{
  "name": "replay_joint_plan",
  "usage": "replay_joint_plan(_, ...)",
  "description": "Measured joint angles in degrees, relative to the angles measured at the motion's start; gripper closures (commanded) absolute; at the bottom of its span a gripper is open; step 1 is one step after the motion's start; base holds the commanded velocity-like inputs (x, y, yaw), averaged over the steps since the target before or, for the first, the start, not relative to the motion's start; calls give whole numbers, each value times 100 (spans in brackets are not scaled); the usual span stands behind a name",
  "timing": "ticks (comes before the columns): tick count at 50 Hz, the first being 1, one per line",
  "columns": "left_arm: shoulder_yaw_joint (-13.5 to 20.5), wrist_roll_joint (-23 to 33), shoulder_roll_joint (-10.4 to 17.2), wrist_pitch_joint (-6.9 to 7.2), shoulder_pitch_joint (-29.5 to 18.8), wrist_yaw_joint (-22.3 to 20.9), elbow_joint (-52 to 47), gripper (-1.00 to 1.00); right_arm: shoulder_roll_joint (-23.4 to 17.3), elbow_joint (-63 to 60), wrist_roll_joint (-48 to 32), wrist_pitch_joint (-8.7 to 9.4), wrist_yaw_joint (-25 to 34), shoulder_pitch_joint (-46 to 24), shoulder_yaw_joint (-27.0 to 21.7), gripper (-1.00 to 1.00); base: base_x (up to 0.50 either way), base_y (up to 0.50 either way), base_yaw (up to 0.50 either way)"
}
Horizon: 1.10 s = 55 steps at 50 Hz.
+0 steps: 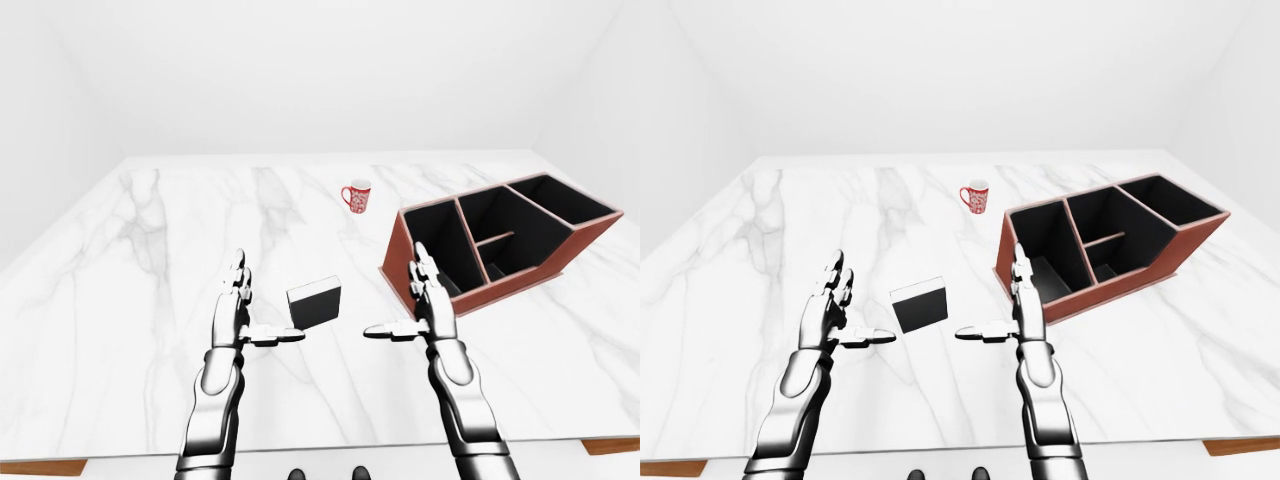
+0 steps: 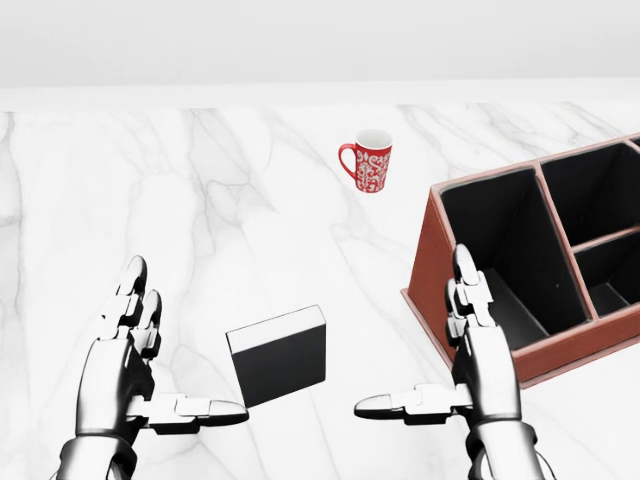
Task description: Pick up the book and place it in the left compartment of the caddy.
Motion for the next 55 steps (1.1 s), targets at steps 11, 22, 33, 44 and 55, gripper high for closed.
replay_joint_plan(11,12,-27,5,-4,12,-23,-10,-100,-81,-438,-576,653,269,-322,162,-100,0,0,0)
replay_joint_plan(22,34,-49,10,-265,-31,-47,278,-100,-143,-815,-1648,653,862,-1052,422,-100,0,0,0)
replay_joint_plan(33,35,-74,16,-477,-38,-78,626,-100,-1,-738,-2942,653,1564,-1977,725,-100,0,0,0)
replay_joint_plan(44,32,-102,21,-307,14,-85,348,-100,282,-106,-4443,653,2512,-3036,1037,-100,0,0,0)
replay_joint_plan(55,50,-160,12,-147,87,-115,-8,-100,557,1269,-5828,653,3279,-3911,1125,-100,0,0,0)
